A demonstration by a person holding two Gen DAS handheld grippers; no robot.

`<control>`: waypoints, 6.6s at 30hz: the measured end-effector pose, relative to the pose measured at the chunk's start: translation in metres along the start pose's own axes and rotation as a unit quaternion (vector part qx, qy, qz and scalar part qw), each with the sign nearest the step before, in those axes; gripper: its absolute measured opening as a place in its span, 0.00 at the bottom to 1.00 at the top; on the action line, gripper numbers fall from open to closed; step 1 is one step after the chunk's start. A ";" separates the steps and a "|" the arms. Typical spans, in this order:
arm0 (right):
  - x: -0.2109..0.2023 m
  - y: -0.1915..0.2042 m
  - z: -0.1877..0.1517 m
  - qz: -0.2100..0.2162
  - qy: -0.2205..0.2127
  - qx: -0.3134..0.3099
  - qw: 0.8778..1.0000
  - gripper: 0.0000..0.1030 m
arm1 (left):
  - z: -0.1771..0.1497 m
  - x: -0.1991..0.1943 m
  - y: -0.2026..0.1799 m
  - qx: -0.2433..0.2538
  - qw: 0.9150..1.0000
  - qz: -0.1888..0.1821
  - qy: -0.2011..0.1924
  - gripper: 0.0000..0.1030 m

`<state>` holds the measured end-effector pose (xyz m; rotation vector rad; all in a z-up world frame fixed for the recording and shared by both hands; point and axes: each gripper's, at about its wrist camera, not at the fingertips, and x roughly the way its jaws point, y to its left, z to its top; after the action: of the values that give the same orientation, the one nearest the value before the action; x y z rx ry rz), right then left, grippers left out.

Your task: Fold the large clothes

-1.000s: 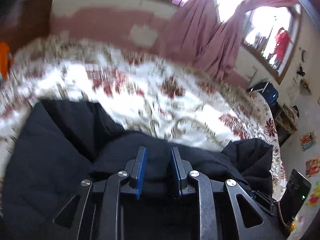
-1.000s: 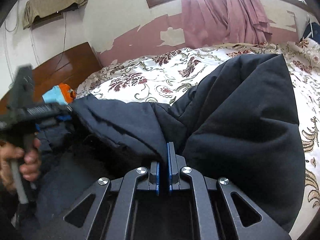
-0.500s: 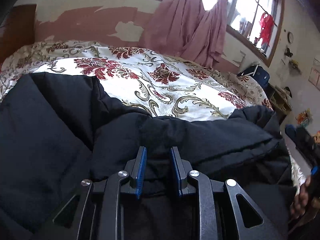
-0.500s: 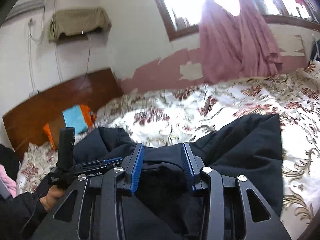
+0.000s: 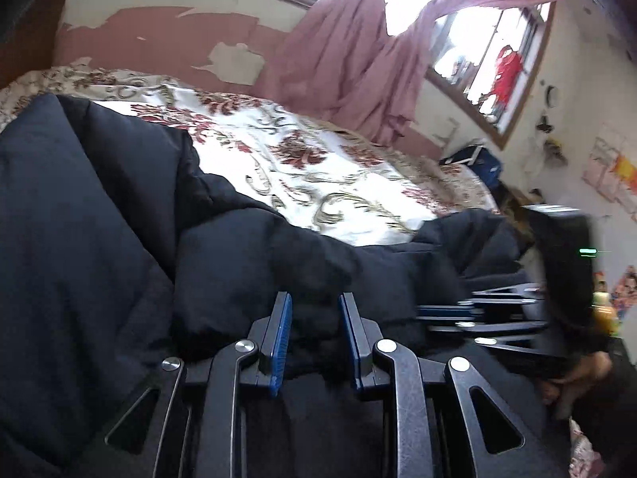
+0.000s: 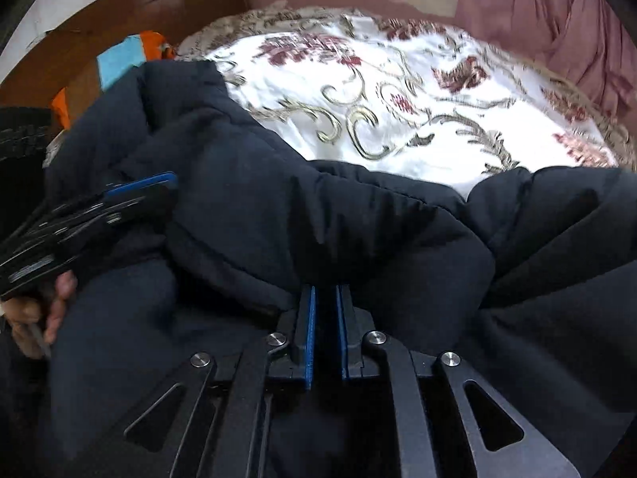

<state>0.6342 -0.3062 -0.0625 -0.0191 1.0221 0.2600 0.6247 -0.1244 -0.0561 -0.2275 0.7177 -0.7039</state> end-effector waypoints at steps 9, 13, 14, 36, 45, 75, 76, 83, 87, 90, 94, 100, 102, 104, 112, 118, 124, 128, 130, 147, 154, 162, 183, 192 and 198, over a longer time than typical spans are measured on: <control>0.041 0.006 0.010 -0.032 0.022 0.005 0.999 0.04 | 0.004 0.048 0.013 -0.026 0.989 0.117 0.087 0.04; 0.035 0.010 0.002 -0.040 -0.012 0.011 0.999 0.03 | 0.005 0.065 0.010 -0.014 0.982 0.152 0.108 0.04; 0.028 0.008 -0.002 -0.030 -0.030 0.015 0.999 0.03 | 0.004 0.064 0.008 -0.011 0.983 0.152 0.104 0.04; 0.047 0.027 -0.002 -0.016 0.007 -0.029 0.999 0.01 | -0.005 0.050 0.012 -0.010 0.987 0.138 0.087 0.04; -0.029 0.040 -0.034 -0.059 -0.092 -0.023 0.994 0.25 | -0.007 0.032 -0.006 0.013 0.990 0.130 0.049 0.04; -0.236 0.077 -0.136 -0.042 -0.267 0.014 0.963 0.86 | -0.058 -0.223 -0.097 -0.041 0.963 0.240 -0.117 0.96; -0.243 0.081 -0.142 -0.041 -0.271 0.012 0.962 0.86 | -0.062 -0.232 -0.104 -0.036 0.962 0.242 -0.121 0.98; -0.283 0.095 -0.188 -0.012 -0.292 0.032 0.956 0.91 | -0.090 -0.285 -0.142 -0.003 0.957 0.254 -0.143 1.00; -0.300 0.103 -0.212 -0.012 -0.303 0.032 0.952 0.92 | -0.106 -0.306 -0.163 0.027 0.955 0.255 -0.147 1.00; -0.311 0.109 -0.228 -0.028 -0.311 0.032 0.949 0.92 | -0.114 -0.316 -0.178 0.045 0.955 0.255 -0.142 1.00; -0.321 0.115 -0.244 -0.054 -0.311 0.032 0.948 0.92 | -0.125 -0.327 -0.193 0.056 0.956 0.252 -0.142 1.00; -0.332 0.126 -0.266 -0.072 -0.301 0.030 0.951 0.92 | -0.144 -0.345 -0.208 0.071 0.950 0.266 -0.146 1.00; -0.335 0.129 -0.276 -0.077 -0.309 0.031 0.947 0.92 | -0.152 -0.351 -0.210 0.072 0.950 0.265 -0.148 1.00; -0.337 0.134 -0.286 -0.087 -0.316 0.031 0.944 0.93 | -0.160 -0.356 -0.210 0.071 0.950 0.265 -0.150 1.00; -0.338 0.151 -0.310 -0.132 -0.279 0.019 0.951 0.93 | -0.197 -0.371 -0.208 0.080 0.951 0.272 -0.127 1.00; -0.335 0.157 -0.325 -0.137 -0.258 0.011 0.956 0.93 | -0.226 -0.370 -0.203 0.103 0.947 0.293 -0.084 1.00; -0.321 0.157 -0.340 -0.127 -0.231 0.018 0.965 0.93 | -0.249 -0.366 -0.191 0.096 0.951 0.292 -0.030 1.00; -0.313 0.157 -0.348 -0.109 -0.222 0.022 0.969 0.93 | -0.262 -0.365 -0.183 0.088 0.949 0.302 -0.009 1.00; -0.310 0.156 -0.352 -0.096 -0.221 0.025 0.970 0.93 | -0.266 -0.365 -0.181 0.086 0.948 0.305 -0.003 1.00; -0.278 0.176 -0.410 -0.094 -0.158 -0.106 0.977 0.93 | -0.286 -0.367 -0.149 0.083 0.944 0.314 0.048 1.00; -0.268 0.189 -0.430 -0.114 -0.140 -0.145 0.973 0.93 | -0.293 -0.369 -0.145 0.097 0.942 0.316 0.064 1.00; -0.259 0.209 -0.447 -0.152 -0.138 -0.208 0.956 0.93 | -0.310 -0.362 -0.145 0.166 0.928 0.317 0.102 1.00; -0.246 0.232 -0.466 -0.289 -0.208 -0.240 0.903 0.93 | -0.355 -0.312 -0.158 0.378 0.834 0.361 0.176 1.00; -0.292 0.203 -0.423 -0.194 -0.248 -0.154 0.937 0.93 | -0.347 -0.311 -0.155 0.368 0.840 0.371 0.142 1.00; -0.316 0.183 -0.397 -0.119 -0.257 -0.086 0.955 0.92 | -0.341 -0.318 -0.154 0.351 0.850 0.374 0.120 1.00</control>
<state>0.1039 -0.2485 0.0159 -0.2207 0.4687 0.1213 0.1467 -0.0155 -0.0775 0.7997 0.6677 -0.1974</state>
